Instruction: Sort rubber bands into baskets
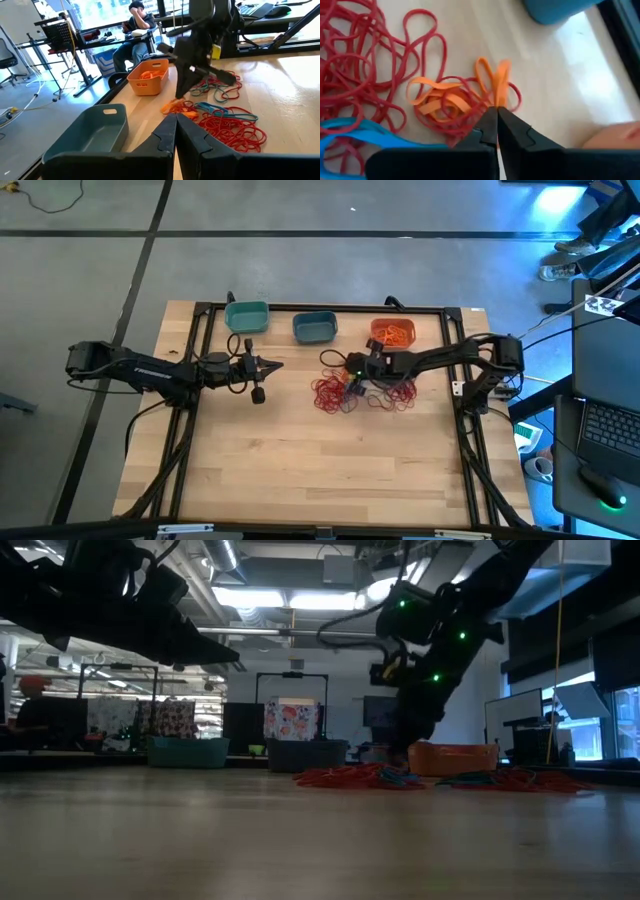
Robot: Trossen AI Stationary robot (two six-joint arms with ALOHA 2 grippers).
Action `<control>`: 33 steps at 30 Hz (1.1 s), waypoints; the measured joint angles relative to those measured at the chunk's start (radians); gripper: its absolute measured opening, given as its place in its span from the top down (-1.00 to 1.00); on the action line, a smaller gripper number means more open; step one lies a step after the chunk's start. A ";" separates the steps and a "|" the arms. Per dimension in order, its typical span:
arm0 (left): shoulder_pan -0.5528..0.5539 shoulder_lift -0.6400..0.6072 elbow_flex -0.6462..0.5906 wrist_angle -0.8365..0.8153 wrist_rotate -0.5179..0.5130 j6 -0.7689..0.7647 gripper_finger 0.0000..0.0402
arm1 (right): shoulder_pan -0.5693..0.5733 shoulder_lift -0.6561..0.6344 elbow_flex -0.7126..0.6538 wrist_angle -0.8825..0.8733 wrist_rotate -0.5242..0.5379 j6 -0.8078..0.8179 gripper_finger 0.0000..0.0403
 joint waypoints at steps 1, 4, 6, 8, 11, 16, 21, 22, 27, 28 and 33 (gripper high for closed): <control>0.000 0.000 0.000 0.000 0.000 0.000 0.97 | 0.000 -0.015 0.000 -0.014 0.009 0.001 0.95; 0.000 0.000 0.000 0.000 0.000 0.007 0.97 | 0.008 -0.067 0.000 -0.061 0.048 0.014 0.99; 0.000 0.000 0.000 0.000 0.000 0.007 0.97 | 0.015 -0.105 0.000 -0.097 0.096 0.026 0.97; 0.000 0.000 0.000 -0.001 0.000 0.007 0.97 | 0.027 -0.141 0.000 -0.132 0.145 0.034 0.97; 0.000 0.000 0.000 -0.002 0.000 0.004 0.97 | 0.026 -0.192 0.000 -0.190 0.202 0.043 0.98; 0.000 0.000 0.000 -0.003 0.000 0.002 0.97 | -0.014 -0.247 0.000 -0.291 0.296 0.066 0.98; 0.000 0.000 0.000 -0.004 0.000 0.001 0.97 | -0.114 -0.248 0.000 -0.313 0.297 0.083 0.98; 0.000 0.000 0.000 -0.004 0.000 0.001 0.97 | -0.134 -0.245 0.000 -0.306 0.296 0.083 0.98; 0.000 0.000 0.000 -0.004 0.000 0.000 0.97 | -0.217 -0.236 0.000 -0.239 0.229 0.088 0.97; 0.000 0.000 0.000 -0.004 0.000 0.000 0.97 | -0.232 -0.236 0.000 -0.233 0.222 0.094 0.96; 0.000 0.000 0.000 -0.004 0.000 0.001 0.97 | -0.276 -0.235 0.000 -0.235 0.194 0.119 0.72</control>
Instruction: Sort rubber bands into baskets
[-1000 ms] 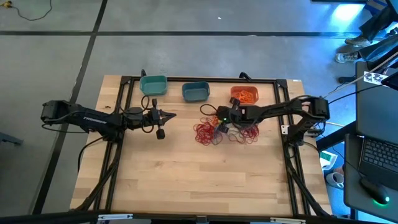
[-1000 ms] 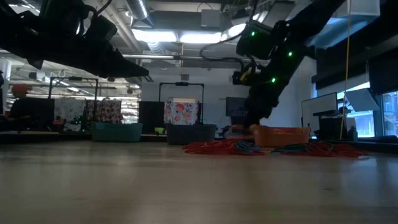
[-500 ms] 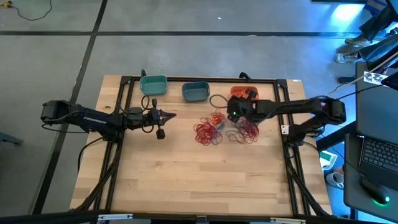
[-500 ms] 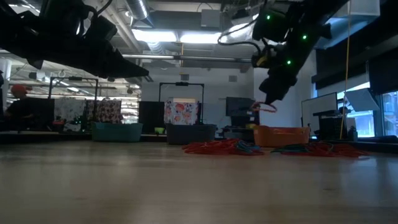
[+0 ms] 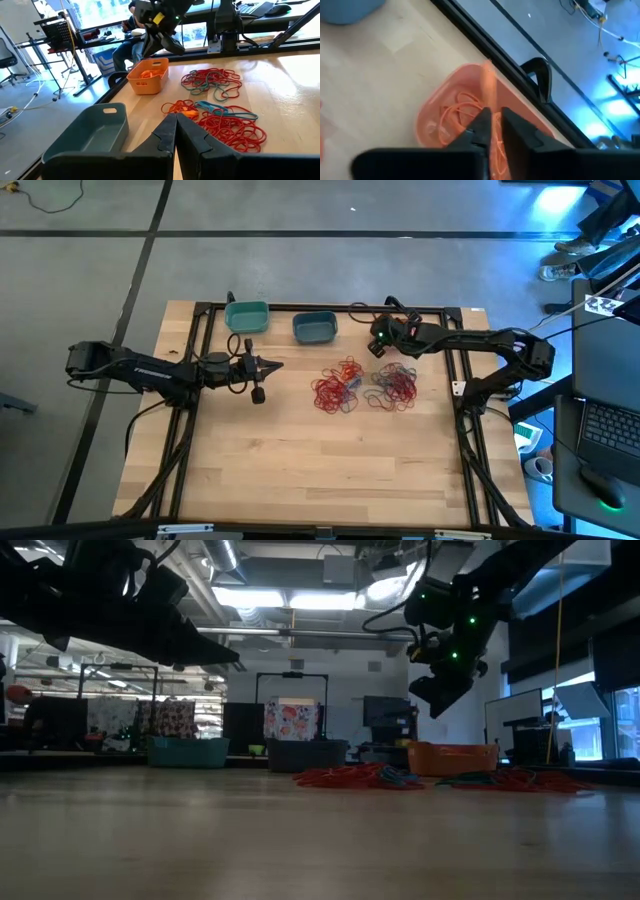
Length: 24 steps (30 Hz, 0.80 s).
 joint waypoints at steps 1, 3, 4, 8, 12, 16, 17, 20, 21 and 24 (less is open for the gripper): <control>0.000 0.000 0.000 0.000 0.000 0.002 0.97 | -0.003 0.000 0.000 -0.002 -0.008 0.002 0.64; 0.000 0.000 0.000 0.000 0.000 0.002 0.97 | -0.001 0.000 0.000 -0.004 -0.020 0.008 0.50; 0.000 0.000 0.000 0.000 0.000 0.002 0.97 | 0.000 0.000 0.000 -0.003 -0.034 0.013 0.44; 0.000 0.000 0.000 0.000 0.000 -0.001 0.97 | 0.045 0.000 0.000 0.031 -0.115 -0.009 0.26; 0.000 0.000 0.000 0.002 0.000 -0.001 0.97 | 0.124 0.000 0.000 0.111 -0.199 -0.057 0.19; 0.000 0.000 0.000 0.003 0.000 -0.003 0.97 | 0.202 0.001 0.000 0.185 -0.325 -0.081 0.20; 0.000 0.000 0.000 0.003 0.000 -0.006 0.97 | 0.221 0.005 0.000 0.203 -0.349 -0.082 0.20; 0.000 0.000 0.000 0.003 0.000 -0.007 0.97 | 0.271 0.024 0.000 0.226 -0.389 -0.098 0.20; 0.000 0.000 0.000 0.003 0.000 -0.007 0.97 | 0.286 0.035 0.000 0.238 -0.395 -0.111 0.20; 0.000 0.000 0.000 0.003 0.000 -0.006 0.97 | 0.318 0.077 0.000 0.259 -0.398 -0.140 0.20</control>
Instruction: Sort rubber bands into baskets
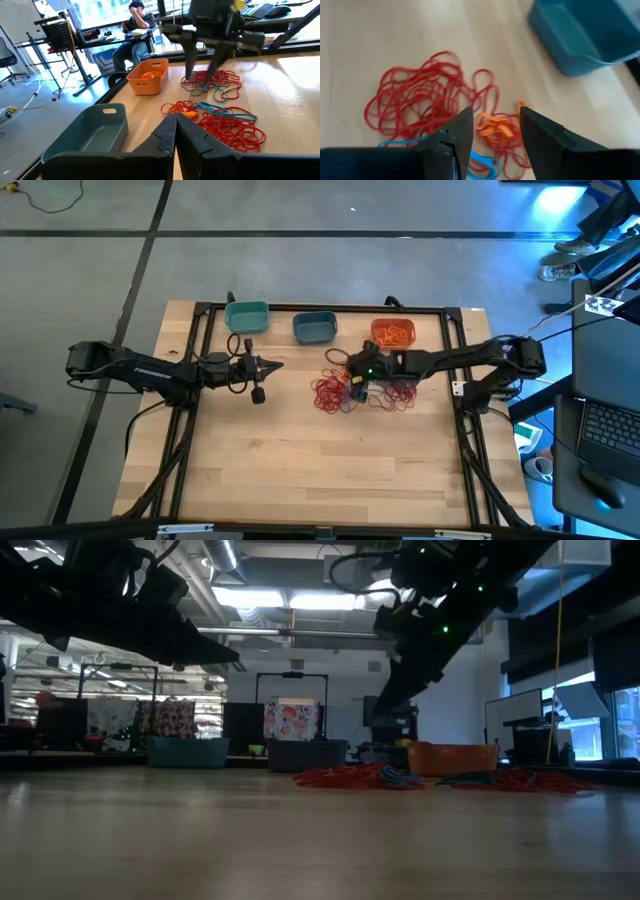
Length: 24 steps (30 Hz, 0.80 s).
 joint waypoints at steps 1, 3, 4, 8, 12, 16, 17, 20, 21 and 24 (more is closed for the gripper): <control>0.000 0.000 0.000 0.000 0.000 0.000 0.97 | 0.009 0.017 0.000 0.008 0.000 -0.002 0.20; 0.000 0.000 0.000 0.000 0.000 0.000 0.97 | 0.020 0.049 0.000 0.024 0.000 -0.011 0.20; 0.000 0.000 0.000 0.000 0.000 0.000 0.97 | 0.025 0.064 0.000 0.028 0.000 -0.020 0.20; 0.000 0.000 0.000 0.000 0.000 0.000 0.97 | 0.025 0.117 -0.001 0.044 -0.001 -0.026 0.20; 0.000 0.000 0.000 0.000 0.000 -0.001 0.97 | 0.023 0.150 -0.001 0.060 0.000 -0.032 0.20; 0.000 0.000 0.000 0.000 0.000 -0.002 0.97 | 0.023 0.177 -0.001 0.081 0.000 -0.052 0.20; 0.000 0.000 0.000 0.000 0.000 -0.002 0.97 | 0.023 0.185 -0.001 0.087 0.001 -0.053 0.20; 0.000 0.000 0.000 0.000 0.000 -0.002 0.97 | 0.019 0.209 -0.001 0.109 0.022 -0.056 0.21; 0.000 0.000 0.000 0.000 0.000 -0.002 0.97 | 0.015 0.214 -0.001 0.114 0.037 -0.056 0.22; 0.000 0.000 0.000 0.000 0.000 -0.002 0.97 | 0.006 0.225 -0.001 0.123 0.075 -0.056 0.31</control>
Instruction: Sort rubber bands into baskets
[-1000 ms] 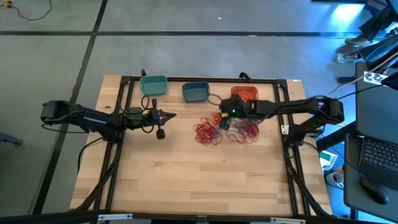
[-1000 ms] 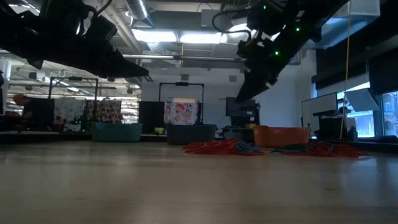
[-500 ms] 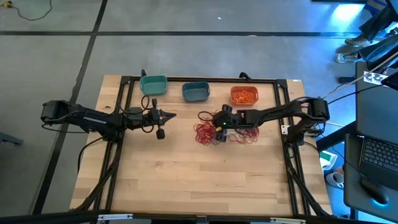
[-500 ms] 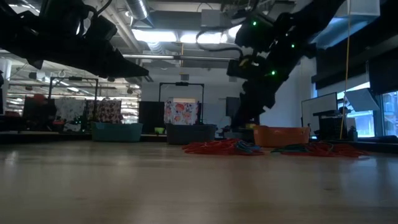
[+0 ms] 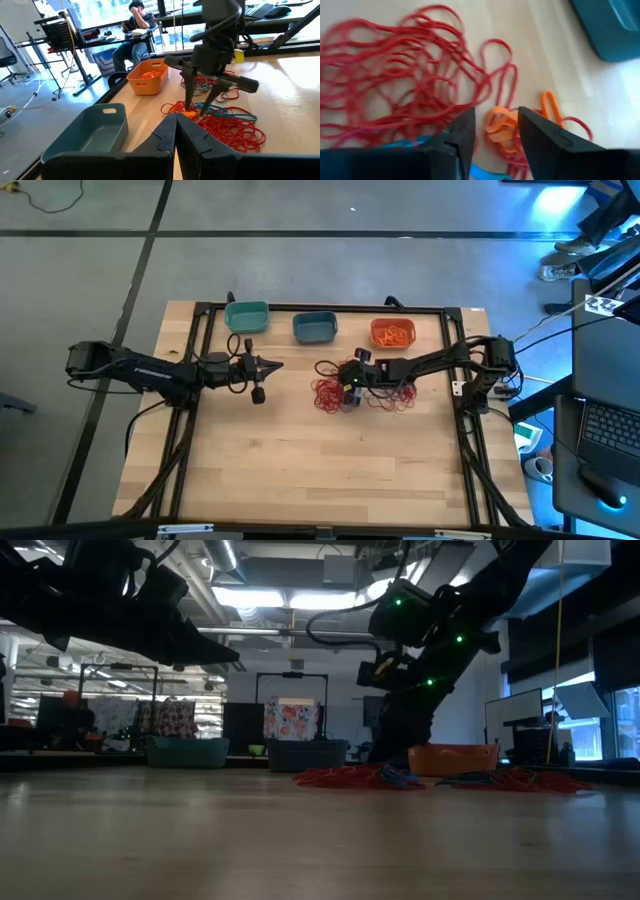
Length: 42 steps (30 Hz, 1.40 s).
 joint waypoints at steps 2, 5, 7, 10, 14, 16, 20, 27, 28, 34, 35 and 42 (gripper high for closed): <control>0.000 0.000 0.000 0.000 0.000 0.000 0.97 | -0.005 0.000 0.000 0.001 0.005 0.000 0.44; 0.000 0.000 0.000 0.000 0.000 0.001 0.97 | -0.006 0.000 0.000 0.000 0.008 -0.005 0.70; 0.000 0.000 0.000 0.000 0.000 0.004 0.97 | -0.005 0.000 0.000 0.000 0.007 -0.019 0.88; 0.000 0.000 0.000 0.000 0.000 0.003 0.97 | -0.004 0.000 0.000 0.001 0.007 -0.022 0.95; 0.000 0.000 0.000 0.000 0.000 0.003 0.97 | -0.004 0.000 0.000 0.011 0.018 -0.022 0.92; 0.000 0.000 0.000 0.000 0.000 0.003 0.97 | -0.003 -0.001 0.000 0.012 0.034 -0.024 0.96; 0.000 0.000 0.000 0.000 0.000 0.003 0.97 | -0.002 -0.019 0.001 0.006 0.075 -0.024 0.96; 0.000 0.000 0.000 -0.006 0.000 0.011 0.97 | 0.023 -0.072 0.000 -0.020 0.090 -0.023 0.99; 0.000 0.000 0.000 -0.007 0.000 0.011 0.97 | 0.031 -0.083 0.000 -0.023 0.099 -0.023 0.98; 0.000 0.000 0.000 -0.007 0.000 0.011 0.97 | 0.067 -0.167 0.000 -0.070 0.164 -0.023 0.96; 0.000 0.000 0.000 -0.007 0.000 0.011 0.97 | 0.072 -0.182 0.000 -0.085 0.172 -0.023 0.95; 0.000 0.000 0.000 -0.007 0.000 0.011 0.97 | 0.076 -0.303 0.000 -0.241 0.251 0.025 0.95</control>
